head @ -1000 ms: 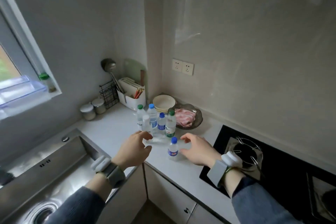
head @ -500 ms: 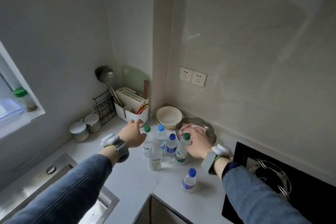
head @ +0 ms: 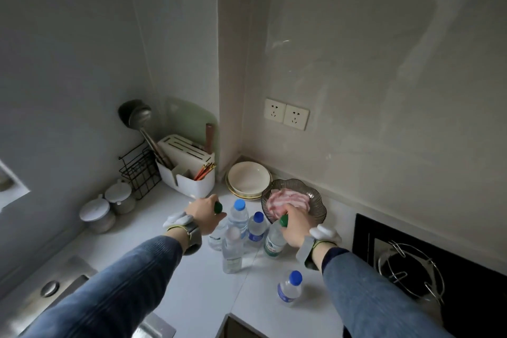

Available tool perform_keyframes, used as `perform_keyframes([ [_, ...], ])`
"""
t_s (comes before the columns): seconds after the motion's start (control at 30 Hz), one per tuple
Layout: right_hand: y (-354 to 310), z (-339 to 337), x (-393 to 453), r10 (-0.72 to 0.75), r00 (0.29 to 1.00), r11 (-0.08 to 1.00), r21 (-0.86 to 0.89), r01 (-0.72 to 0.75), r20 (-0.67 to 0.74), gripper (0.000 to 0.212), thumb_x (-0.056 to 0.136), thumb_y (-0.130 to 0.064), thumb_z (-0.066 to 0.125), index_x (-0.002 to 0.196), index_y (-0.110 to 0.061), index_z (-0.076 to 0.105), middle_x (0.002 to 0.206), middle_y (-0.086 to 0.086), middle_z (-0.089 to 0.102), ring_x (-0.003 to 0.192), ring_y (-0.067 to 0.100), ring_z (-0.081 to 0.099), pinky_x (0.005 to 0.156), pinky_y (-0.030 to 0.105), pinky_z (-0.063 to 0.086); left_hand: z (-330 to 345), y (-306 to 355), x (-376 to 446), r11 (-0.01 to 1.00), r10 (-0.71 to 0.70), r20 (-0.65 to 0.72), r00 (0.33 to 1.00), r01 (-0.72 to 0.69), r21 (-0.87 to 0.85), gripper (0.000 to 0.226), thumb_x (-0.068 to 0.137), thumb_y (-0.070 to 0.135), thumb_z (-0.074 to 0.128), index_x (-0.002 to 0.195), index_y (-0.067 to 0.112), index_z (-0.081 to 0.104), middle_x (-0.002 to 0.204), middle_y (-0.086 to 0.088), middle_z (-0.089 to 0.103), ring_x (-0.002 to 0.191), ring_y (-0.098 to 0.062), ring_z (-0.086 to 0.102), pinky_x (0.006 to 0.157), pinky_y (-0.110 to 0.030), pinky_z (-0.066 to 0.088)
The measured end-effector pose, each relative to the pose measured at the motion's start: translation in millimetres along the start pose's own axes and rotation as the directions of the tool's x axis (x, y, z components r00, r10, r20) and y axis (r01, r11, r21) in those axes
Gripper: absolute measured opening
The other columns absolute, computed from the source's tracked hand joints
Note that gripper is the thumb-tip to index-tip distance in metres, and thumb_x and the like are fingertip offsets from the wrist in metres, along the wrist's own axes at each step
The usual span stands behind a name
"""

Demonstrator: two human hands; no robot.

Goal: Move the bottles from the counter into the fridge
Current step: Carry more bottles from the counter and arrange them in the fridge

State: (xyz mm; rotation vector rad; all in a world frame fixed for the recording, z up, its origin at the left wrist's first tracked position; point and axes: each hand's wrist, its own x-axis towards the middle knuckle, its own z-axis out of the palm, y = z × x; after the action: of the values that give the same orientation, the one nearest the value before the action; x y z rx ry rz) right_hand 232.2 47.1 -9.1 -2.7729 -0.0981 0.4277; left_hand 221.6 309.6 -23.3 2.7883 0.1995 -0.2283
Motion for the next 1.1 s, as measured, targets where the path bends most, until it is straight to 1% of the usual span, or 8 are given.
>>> perform_keyframes([
  [0.13, 0, 0, 2, 0.006, 0.999, 1.000, -0.008, -0.006, -0.039, 0.047, 0.096, -0.018, 0.064, 0.142, -0.013, 0.054, 0.142, 0.010, 0.057, 0.130, 0.030, 0.053, 0.105, 0.034, 0.042, -2, -9, -3, 0.999, 0.000, -0.055, 0.998, -0.003, -0.049, 0.026, 0.097, 0.045, 0.062, 0.108, 0.024, 0.052, 0.100, -0.001, 0.066, 0.083, -0.020, 0.059, 0.065, -0.030, 0.043],
  [0.3, 14, -9, -3, 0.062, 0.996, 0.997, -0.033, -0.064, -0.065, 0.036, 0.097, -0.019, 0.063, 0.132, -0.016, 0.054, 0.131, 0.005, 0.061, 0.113, 0.025, 0.063, 0.082, 0.030, 0.046, -27, -13, -16, 0.996, -0.063, -0.262, 0.963, 0.043, -0.080, 0.026, 0.094, 0.048, 0.061, 0.099, 0.026, 0.051, 0.094, -0.003, 0.067, 0.077, -0.026, 0.056, 0.060, -0.032, 0.042],
  [0.43, 31, -36, -25, 0.069, 0.981, 0.997, 0.039, -0.063, -0.183, 0.039, 0.097, -0.022, 0.064, 0.135, -0.020, 0.058, 0.136, 0.003, 0.056, 0.120, 0.028, 0.060, 0.096, 0.033, 0.047, -60, 13, -28, 0.994, 0.022, -0.424, 0.905, -0.065, -0.087, 0.026, 0.088, 0.042, 0.067, 0.099, 0.023, 0.054, 0.088, -0.006, 0.068, 0.074, -0.032, 0.055, 0.060, -0.034, 0.041],
  [0.53, 37, -56, -37, 0.063, 0.978, 0.998, 0.031, -0.058, -0.198, 0.038, 0.098, -0.024, 0.061, 0.136, -0.020, 0.061, 0.132, 0.007, 0.053, 0.120, 0.032, 0.060, 0.099, 0.034, 0.046, -86, 36, -41, 0.988, 0.039, -0.490, 0.871, -0.107, -0.110, 0.025, 0.085, 0.042, 0.069, 0.092, 0.024, 0.052, 0.079, -0.006, 0.066, 0.072, -0.038, 0.059, 0.059, -0.035, 0.040],
  [0.63, 50, -79, -58, 0.067, 0.977, 0.998, 0.036, -0.061, -0.205, 0.032, 0.098, -0.025, 0.062, 0.130, -0.021, 0.062, 0.130, 0.006, 0.052, 0.118, 0.031, 0.060, 0.099, 0.033, 0.046, -102, 68, -50, 0.972, 0.111, -0.527, 0.842, -0.202, -0.118, 0.027, 0.085, 0.045, 0.068, 0.088, 0.025, 0.051, 0.075, 0.001, 0.059, 0.068, -0.031, 0.051, 0.058, -0.034, 0.039],
  [0.83, 92, -117, -128, 0.179, 0.919, 0.984, 0.070, -0.165, -0.352, 0.029, 0.100, -0.038, 0.058, 0.120, -0.017, 0.057, 0.118, 0.004, 0.052, 0.107, 0.027, 0.060, 0.089, 0.037, 0.048, -111, 164, -68, 0.872, 0.345, -0.495, 0.797, -0.468, -0.145, 0.027, 0.087, 0.051, 0.069, 0.093, 0.030, 0.053, 0.079, 0.004, 0.066, 0.072, -0.030, 0.062, 0.064, -0.037, 0.054],
  [0.9, 114, -130, -165, 0.260, 0.880, 0.965, 0.106, -0.238, -0.398, 0.030, 0.101, -0.038, 0.056, 0.120, -0.015, 0.056, 0.118, 0.004, 0.052, 0.106, 0.028, 0.060, 0.087, 0.037, 0.047, -104, 208, -82, 0.807, 0.447, -0.496, 0.745, -0.575, -0.138, 0.027, 0.088, 0.051, 0.069, 0.093, 0.029, 0.053, 0.078, 0.005, 0.065, 0.072, -0.030, 0.061, 0.065, -0.037, 0.053],
  [1.1, 158, -150, -259, 0.389, 0.795, 0.915, 0.098, -0.391, -0.465, 0.042, 0.100, -0.052, 0.054, 0.117, -0.013, 0.058, 0.117, 0.003, 0.056, 0.105, 0.026, 0.059, 0.078, 0.034, 0.040, -79, 304, -126, 0.668, 0.618, -0.393, 0.681, -0.718, -0.195, 0.025, 0.086, 0.047, 0.070, 0.092, 0.029, 0.054, 0.072, 0.009, 0.059, 0.069, -0.024, 0.060, 0.059, -0.032, 0.048],
])
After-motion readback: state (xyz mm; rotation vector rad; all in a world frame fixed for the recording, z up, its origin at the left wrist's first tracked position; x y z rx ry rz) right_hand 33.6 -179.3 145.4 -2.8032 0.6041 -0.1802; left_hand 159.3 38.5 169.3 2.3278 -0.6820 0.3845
